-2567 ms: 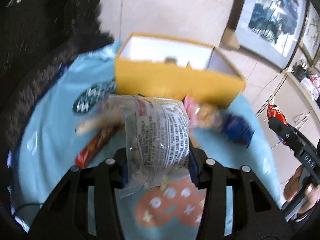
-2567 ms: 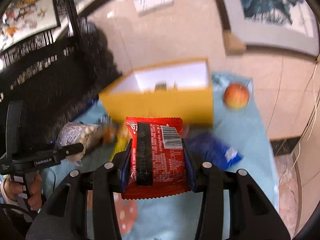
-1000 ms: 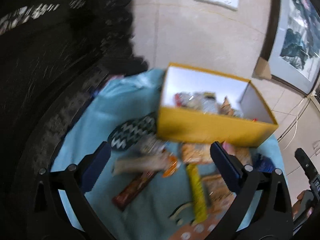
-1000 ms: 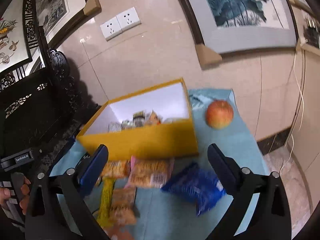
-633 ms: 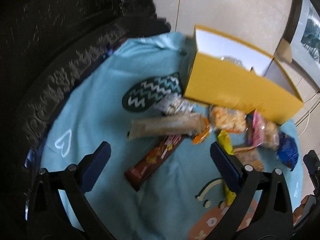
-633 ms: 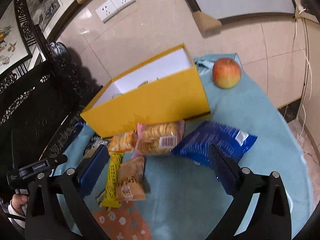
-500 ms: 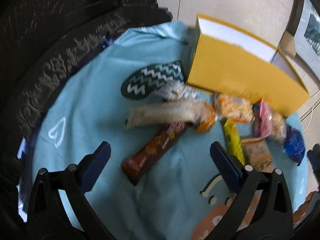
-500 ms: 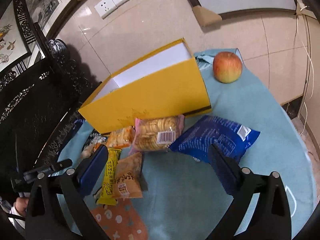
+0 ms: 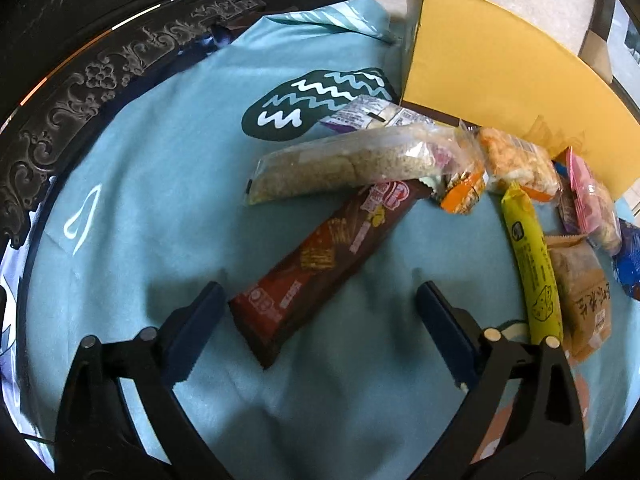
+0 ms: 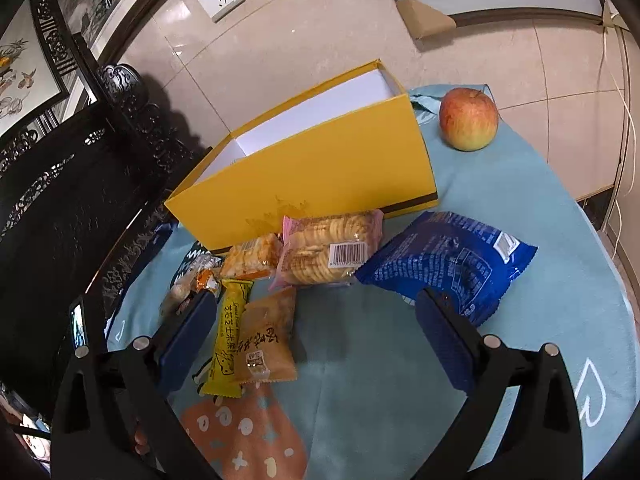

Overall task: Organize snacks
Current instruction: 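Move both tools back over the remaining snacks, then grasp the brown chocolate bar with the left tool while the right tool grasps the yellow stick snack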

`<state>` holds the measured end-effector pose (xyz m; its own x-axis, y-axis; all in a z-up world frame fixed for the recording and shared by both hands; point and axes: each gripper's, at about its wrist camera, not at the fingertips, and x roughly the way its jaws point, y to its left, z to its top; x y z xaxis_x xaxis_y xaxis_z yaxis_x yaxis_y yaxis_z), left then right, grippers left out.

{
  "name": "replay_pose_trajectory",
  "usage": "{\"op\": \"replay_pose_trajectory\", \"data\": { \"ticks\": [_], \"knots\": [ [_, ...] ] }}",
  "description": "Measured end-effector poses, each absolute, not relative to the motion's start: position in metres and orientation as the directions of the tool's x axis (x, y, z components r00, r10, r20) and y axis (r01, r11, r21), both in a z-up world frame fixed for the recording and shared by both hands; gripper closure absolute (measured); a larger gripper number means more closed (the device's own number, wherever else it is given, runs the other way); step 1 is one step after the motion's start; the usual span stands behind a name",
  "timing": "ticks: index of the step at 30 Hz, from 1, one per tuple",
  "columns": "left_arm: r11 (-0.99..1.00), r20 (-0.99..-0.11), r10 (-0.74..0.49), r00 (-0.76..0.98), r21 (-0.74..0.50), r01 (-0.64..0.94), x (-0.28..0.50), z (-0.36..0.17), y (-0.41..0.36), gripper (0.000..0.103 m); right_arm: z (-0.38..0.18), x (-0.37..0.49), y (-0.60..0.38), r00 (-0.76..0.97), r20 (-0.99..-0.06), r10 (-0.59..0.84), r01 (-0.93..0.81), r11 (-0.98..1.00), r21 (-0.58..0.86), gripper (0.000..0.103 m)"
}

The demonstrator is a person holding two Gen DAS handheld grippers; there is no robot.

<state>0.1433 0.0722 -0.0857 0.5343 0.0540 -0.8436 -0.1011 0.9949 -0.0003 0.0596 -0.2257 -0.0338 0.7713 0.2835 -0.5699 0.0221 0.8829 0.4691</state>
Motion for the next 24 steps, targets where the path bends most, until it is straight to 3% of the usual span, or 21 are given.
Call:
{"op": "replay_pose_trajectory", "data": {
  "ticks": [1, 3, 4, 5, 8, 17, 21, 24],
  "knots": [
    [0.995, -0.844, 0.054, 0.534, -0.001, -0.101, 0.144, -0.085, 0.072, 0.009, -0.034, 0.06, -0.225, 0.77, -0.572, 0.283, 0.023, 0.884, 0.468, 0.003],
    [0.997, -0.838, 0.04, 0.544, -0.005, -0.082, 0.142, -0.082, 0.068, 0.031, -0.034, 0.06, -0.224, 0.768, -0.575, 0.282, 0.022, 0.886, 0.464, 0.003],
    [0.999, -0.835, 0.028, 0.549, -0.001, -0.053, 0.139, -0.079, 0.063, 0.056, -0.034, 0.06, -0.224, 0.767, -0.577, 0.282, 0.021, 0.887, 0.462, 0.003],
    [1.0, -0.836, 0.014, 0.548, 0.003, -0.022, 0.137, -0.076, 0.057, 0.071, -0.035, 0.061, -0.223, 0.766, -0.578, 0.282, 0.021, 0.887, 0.461, 0.003],
    [0.999, -0.85, -0.01, 0.527, 0.01, 0.034, 0.129, -0.074, 0.043, 0.077, -0.036, 0.061, -0.222, 0.761, -0.586, 0.281, 0.023, 0.89, 0.456, 0.003],
    [0.994, -0.84, -0.113, 0.531, -0.101, 0.052, 0.116, -0.063, 0.047, 0.079, -0.038, 0.062, -0.214, 0.753, -0.593, 0.287, 0.005, 0.898, 0.441, 0.003],
    [0.991, -0.815, -0.131, 0.565, -0.108, 0.074, 0.105, -0.048, 0.043, 0.079, -0.032, 0.061, -0.195, 0.733, -0.588, 0.342, -0.077, 0.901, 0.427, 0.003],
    [0.989, -0.797, -0.149, 0.585, -0.126, 0.08, 0.095, -0.039, 0.045, 0.079, -0.023, 0.056, -0.157, 0.712, -0.604, 0.358, -0.195, 0.927, 0.321, 0.003]
  ]
}}
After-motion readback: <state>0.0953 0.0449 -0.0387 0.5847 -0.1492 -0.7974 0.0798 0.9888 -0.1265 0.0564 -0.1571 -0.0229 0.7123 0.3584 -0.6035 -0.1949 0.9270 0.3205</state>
